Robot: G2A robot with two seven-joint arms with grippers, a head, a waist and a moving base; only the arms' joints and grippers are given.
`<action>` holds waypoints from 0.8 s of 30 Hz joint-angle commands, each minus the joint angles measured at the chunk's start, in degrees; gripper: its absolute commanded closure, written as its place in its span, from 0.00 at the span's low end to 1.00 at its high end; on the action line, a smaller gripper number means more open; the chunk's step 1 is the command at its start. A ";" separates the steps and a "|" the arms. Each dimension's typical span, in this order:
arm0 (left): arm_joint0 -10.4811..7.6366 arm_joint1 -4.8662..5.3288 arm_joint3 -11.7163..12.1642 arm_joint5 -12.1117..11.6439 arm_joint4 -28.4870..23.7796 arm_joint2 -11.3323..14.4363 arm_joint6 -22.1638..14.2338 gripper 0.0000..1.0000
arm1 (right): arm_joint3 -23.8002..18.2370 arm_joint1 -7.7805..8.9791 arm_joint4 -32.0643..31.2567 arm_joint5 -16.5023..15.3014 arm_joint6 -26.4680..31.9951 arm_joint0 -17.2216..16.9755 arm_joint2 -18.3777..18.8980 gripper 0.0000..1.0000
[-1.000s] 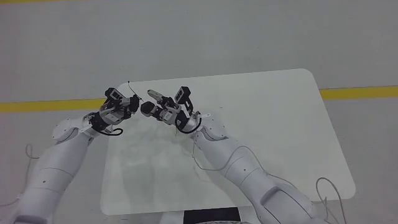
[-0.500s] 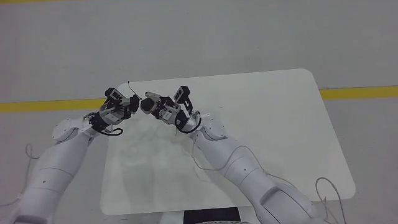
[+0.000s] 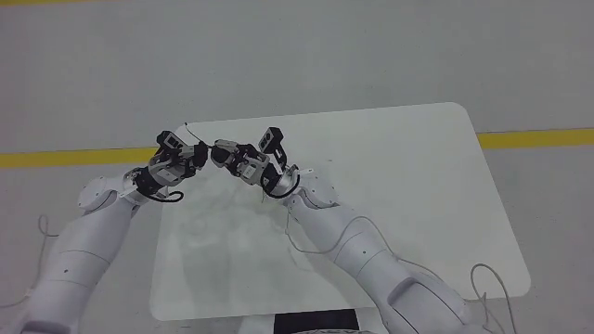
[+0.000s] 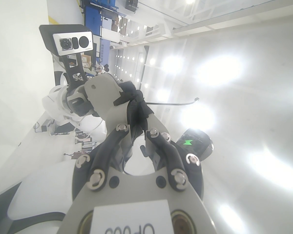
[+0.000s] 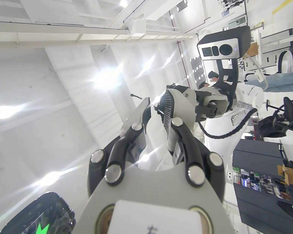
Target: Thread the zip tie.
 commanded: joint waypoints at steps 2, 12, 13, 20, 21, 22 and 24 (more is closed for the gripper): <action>0.00 0.00 0.00 0.00 0.00 0.00 0.00 1.00 | 0.10 -0.03 -0.01 -0.06 0.02 0.04 0.00 1.00; 0.00 0.00 0.00 0.00 0.00 0.00 0.00 1.00 | 0.34 0.24 -0.87 -0.69 -0.44 -0.03 0.63 1.00; 0.00 0.00 0.00 0.00 0.00 0.00 0.00 1.00 | 0.28 0.28 -0.91 -0.68 -0.46 -0.07 0.73 1.00; 0.00 0.00 0.00 0.00 0.00 0.00 0.00 1.00 | -0.23 0.71 -1.42 -0.52 -0.71 -0.48 1.58 1.00; 0.00 0.00 0.00 0.00 0.00 0.00 0.00 1.00 | -0.28 0.78 -1.49 -0.47 -0.77 -0.56 1.71 1.00; 0.00 0.00 0.00 0.00 0.00 0.00 0.00 1.00 | -0.39 0.87 -1.54 -0.41 -0.81 -0.67 1.90 1.00; 0.00 0.00 0.00 0.00 0.00 0.00 0.00 1.00 | -0.57 1.00 -1.65 -0.31 -0.85 -0.84 2.15 1.00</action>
